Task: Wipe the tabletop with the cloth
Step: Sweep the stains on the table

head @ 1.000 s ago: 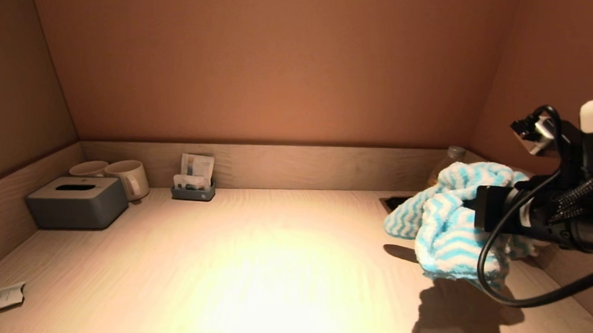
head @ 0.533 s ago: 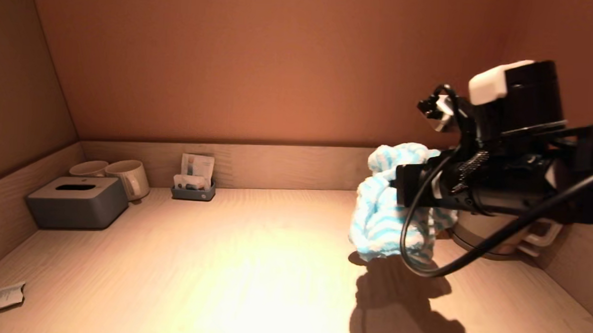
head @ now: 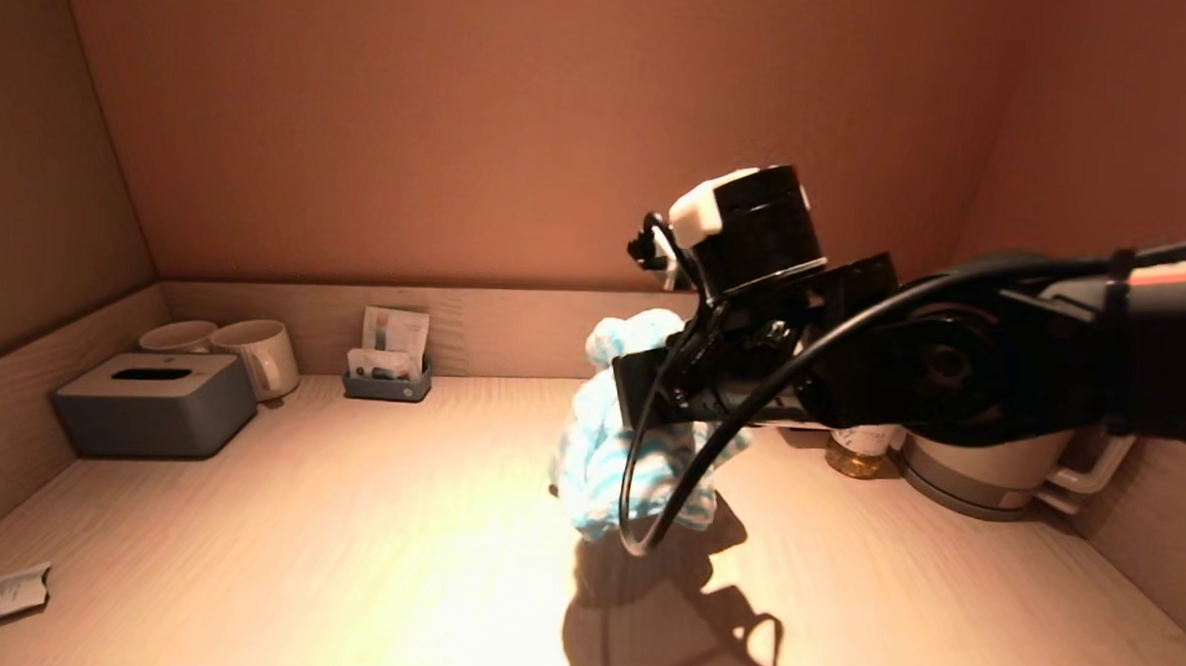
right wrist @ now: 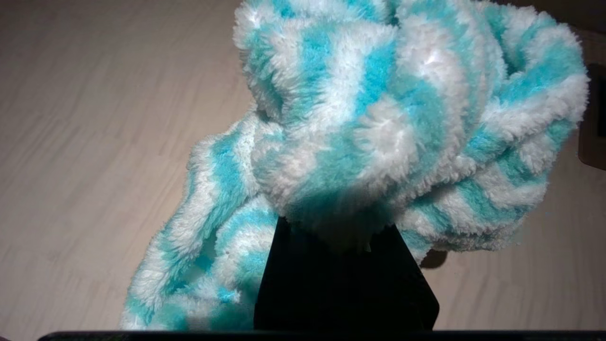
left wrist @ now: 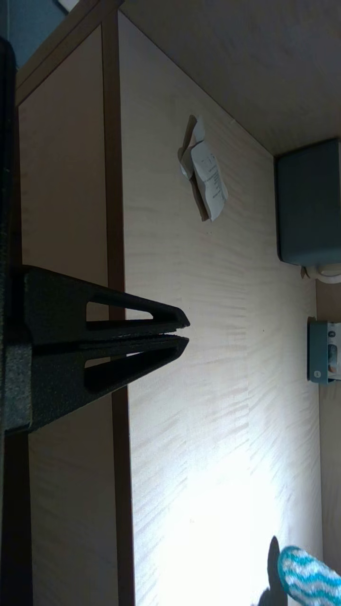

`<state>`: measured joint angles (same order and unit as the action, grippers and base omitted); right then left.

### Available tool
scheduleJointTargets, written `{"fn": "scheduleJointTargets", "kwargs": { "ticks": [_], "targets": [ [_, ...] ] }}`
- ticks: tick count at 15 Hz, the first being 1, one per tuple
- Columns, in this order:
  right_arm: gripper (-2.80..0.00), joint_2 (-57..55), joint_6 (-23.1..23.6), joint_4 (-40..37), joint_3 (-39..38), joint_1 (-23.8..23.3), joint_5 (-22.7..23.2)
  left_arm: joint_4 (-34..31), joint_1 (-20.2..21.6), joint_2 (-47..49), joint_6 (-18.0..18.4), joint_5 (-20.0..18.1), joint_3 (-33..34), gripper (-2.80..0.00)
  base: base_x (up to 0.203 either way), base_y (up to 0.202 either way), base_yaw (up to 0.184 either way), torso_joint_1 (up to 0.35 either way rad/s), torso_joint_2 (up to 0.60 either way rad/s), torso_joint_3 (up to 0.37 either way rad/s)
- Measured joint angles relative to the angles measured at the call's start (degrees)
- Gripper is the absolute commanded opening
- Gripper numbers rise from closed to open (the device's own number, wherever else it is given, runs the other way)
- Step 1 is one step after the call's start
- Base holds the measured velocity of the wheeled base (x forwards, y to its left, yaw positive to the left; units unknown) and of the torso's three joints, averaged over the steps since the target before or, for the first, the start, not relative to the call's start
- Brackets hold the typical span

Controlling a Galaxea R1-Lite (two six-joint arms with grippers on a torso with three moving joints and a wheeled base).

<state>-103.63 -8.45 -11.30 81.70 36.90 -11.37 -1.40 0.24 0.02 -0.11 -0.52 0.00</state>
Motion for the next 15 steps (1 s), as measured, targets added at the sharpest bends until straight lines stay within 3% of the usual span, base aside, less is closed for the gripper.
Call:
{"fn": "scheduleJointTargets", "kwargs": {
  "ticks": [15],
  "targets": [
    [-2.80, -20.50, -5.10, 0.53, -2.43, 12.66, 0.22, 0.00, -0.02, 0.00, -0.05, -0.03, 0.00, -2.80, 0.000, 0.000, 0.000, 0.000, 0.00, 0.000]
  ]
}}
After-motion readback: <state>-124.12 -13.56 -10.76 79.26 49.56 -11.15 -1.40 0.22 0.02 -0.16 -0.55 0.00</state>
